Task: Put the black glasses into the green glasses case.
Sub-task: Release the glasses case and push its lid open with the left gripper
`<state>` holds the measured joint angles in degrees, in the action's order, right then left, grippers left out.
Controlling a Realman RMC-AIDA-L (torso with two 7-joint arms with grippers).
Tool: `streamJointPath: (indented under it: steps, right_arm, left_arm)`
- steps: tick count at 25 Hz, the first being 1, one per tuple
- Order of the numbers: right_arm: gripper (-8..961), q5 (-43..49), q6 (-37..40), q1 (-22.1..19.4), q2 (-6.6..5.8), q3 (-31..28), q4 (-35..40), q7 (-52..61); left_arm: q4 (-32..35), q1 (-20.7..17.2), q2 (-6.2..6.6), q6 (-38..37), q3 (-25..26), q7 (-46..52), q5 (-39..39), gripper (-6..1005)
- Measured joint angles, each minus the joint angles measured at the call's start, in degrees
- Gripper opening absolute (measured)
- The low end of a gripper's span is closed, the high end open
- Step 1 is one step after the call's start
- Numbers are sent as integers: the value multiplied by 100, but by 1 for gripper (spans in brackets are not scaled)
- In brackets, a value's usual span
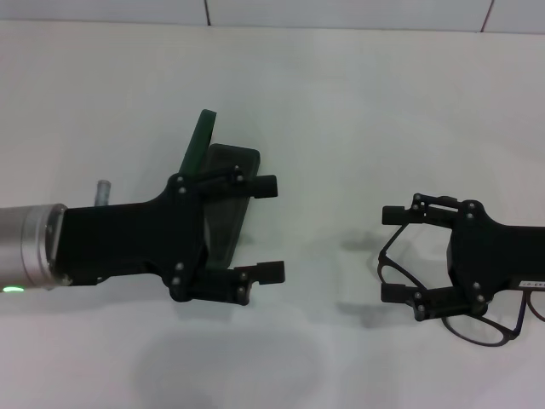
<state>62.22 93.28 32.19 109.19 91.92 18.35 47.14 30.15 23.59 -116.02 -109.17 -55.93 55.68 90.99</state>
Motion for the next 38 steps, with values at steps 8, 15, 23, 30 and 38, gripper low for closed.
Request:
streamJointPath:
  steps: [8,15,23,30,38]
  right_arm:
    - [873,44,-241,-90,78,1,22,-59]
    - [873,47,-273,-232,118,-6,12,-80]
    - [872,39,-276,-426,188,-8,35,-95]
    - [872,38,-293,-423,232,-7,38,-98]
    - [872,45,-308,-424,246,-7,38,-100]
  left_arm:
    - [-193,-46,-115,37,106,-106,-27,883]
    - [541,-2,-62,1402,1189,2657,319,883]
    - [2135,126,-35,2280,1179,5358,2243,881]
    - [2339,551,-288,2400,1169,5806,3491,878]
    - [2346,702,-355,2672,1151,5993,3870,835]
